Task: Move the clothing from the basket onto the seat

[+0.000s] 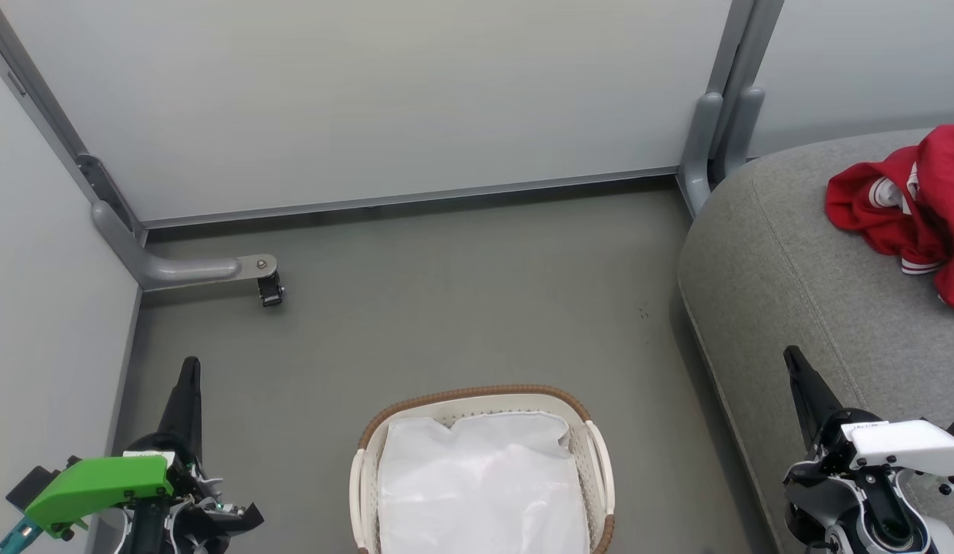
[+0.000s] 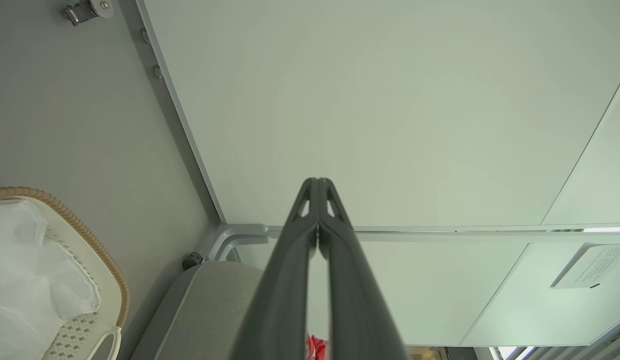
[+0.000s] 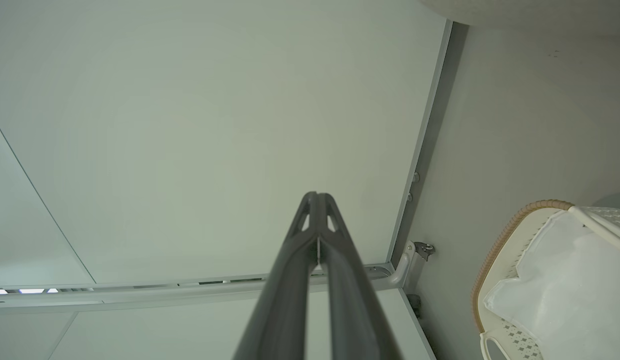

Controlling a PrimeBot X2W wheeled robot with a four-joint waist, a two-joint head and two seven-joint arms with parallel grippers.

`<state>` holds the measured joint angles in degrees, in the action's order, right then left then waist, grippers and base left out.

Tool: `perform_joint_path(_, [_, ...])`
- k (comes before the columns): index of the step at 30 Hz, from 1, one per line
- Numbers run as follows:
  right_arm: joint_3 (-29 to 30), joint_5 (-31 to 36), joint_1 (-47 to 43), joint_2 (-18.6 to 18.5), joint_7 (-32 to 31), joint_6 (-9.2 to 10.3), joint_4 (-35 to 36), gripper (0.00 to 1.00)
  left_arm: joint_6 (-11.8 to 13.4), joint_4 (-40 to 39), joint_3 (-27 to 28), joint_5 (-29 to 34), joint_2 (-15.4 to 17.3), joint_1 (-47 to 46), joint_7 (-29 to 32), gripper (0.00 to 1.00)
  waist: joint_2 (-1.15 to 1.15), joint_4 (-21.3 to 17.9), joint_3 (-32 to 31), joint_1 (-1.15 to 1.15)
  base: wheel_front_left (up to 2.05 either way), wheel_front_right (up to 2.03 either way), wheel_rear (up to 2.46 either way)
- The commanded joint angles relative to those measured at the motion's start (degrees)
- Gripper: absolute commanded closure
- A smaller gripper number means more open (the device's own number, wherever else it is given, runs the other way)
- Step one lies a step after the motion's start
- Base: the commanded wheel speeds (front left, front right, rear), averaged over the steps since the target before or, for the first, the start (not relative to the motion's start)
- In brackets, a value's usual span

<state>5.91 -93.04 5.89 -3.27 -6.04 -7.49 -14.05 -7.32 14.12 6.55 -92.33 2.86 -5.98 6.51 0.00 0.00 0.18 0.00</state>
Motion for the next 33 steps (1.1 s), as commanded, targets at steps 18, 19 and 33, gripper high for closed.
perform_joint_path(18, [0.29, 0.27, 0.49, -0.06, -0.34, 0.00, 0.14, 1.00, -0.37, -0.13, 0.10, -0.16, 0.01, -0.59, 0.25, 1.00, 0.00, 0.00, 0.00, 0.00, 0.00, 0.00, 0.00])
perform_joint_path(19, [0.31, 0.28, 0.49, -0.06, -0.35, 0.00, 0.14, 1.00, -0.37, -0.13, 0.10, -0.16, 0.01, -0.59, 0.25, 1.00, 0.00, 0.00, 0.00, 0.00, 0.00, 0.00, 0.00])
perform_joint_path(33, [0.40, 0.40, 0.50, 0.01, -0.41, 0.00, 0.13, 1.00, -0.37, -0.14, 0.09, -0.17, 0.01, -0.59, 0.25, 1.00, 0.00, 0.00, 0.00, 0.00, 0.00, 0.00, 0.00])
